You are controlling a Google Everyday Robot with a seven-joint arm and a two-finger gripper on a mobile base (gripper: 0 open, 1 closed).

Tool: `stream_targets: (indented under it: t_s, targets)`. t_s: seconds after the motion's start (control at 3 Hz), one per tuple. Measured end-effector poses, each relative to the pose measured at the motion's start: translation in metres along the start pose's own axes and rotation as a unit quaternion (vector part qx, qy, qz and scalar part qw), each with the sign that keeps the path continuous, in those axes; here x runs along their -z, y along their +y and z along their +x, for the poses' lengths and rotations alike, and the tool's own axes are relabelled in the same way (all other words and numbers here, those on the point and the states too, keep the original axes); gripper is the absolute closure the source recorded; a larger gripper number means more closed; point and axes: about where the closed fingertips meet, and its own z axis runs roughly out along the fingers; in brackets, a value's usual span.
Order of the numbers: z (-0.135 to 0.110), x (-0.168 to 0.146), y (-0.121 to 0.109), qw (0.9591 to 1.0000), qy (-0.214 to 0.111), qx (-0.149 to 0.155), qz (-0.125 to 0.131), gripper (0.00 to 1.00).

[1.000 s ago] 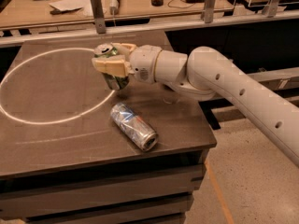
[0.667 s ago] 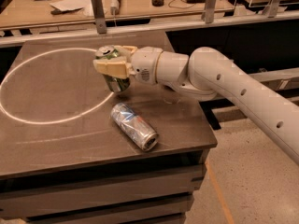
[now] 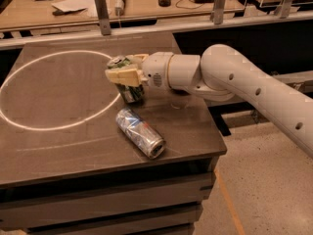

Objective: Place green can upright

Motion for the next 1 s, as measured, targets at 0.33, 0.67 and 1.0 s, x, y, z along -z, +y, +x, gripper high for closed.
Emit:
stream_targets:
  t_s: [0.33, 0.67, 1.0]
  targets:
    - [0.012, 0.003, -0.003, 0.9998, 0.003, -0.018, 0.000, 0.10]
    - [0.018, 0.008, -0.004, 0.9996, 0.007, -0.028, 0.003, 0.00]
    - [0.018, 0.034, -0.010, 0.9987, 0.025, -0.024, 0.036, 0.00]
